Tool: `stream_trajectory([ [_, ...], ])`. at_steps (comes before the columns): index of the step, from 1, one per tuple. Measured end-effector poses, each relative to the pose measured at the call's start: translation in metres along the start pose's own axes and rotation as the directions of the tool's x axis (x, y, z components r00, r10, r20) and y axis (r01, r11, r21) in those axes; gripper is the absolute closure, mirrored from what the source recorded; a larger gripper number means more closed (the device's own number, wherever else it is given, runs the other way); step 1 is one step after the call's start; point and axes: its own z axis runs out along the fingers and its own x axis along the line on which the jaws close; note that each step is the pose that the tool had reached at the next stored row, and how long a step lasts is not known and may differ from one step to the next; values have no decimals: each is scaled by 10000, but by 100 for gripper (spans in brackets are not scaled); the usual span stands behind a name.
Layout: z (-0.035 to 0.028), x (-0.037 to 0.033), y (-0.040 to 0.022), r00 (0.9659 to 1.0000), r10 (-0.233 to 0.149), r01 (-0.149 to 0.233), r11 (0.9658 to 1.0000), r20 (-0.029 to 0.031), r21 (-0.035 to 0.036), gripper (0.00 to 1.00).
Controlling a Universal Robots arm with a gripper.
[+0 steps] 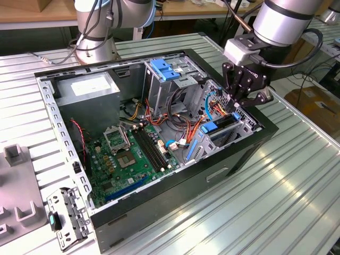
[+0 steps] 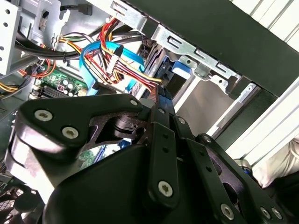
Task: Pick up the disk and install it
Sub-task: 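Insert the second disk wire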
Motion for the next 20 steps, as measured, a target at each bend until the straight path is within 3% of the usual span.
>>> stream_trajectory([
  [10,-2,2,67,10000,0,0,10000,0,0,89],
  [20,-2,2,76,10000,0,0,10000,0,0,89],
])
